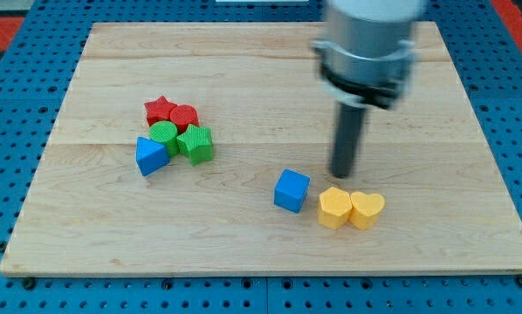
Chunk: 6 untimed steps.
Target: Push the yellow hexagon to the bottom left of the blue cube
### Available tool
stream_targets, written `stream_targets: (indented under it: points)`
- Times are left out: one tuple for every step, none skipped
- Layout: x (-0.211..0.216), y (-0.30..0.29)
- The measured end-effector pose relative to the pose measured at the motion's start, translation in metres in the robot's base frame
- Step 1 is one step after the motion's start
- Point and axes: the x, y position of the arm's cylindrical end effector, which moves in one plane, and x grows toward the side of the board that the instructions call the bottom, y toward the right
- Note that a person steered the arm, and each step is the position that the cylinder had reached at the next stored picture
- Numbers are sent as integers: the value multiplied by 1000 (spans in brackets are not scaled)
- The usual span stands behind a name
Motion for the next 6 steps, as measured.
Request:
stream_targets:
  points:
    - [38, 85]
    - [61, 26]
    - [45, -37]
    - [40, -99]
    - [32, -150]
    - [47, -109]
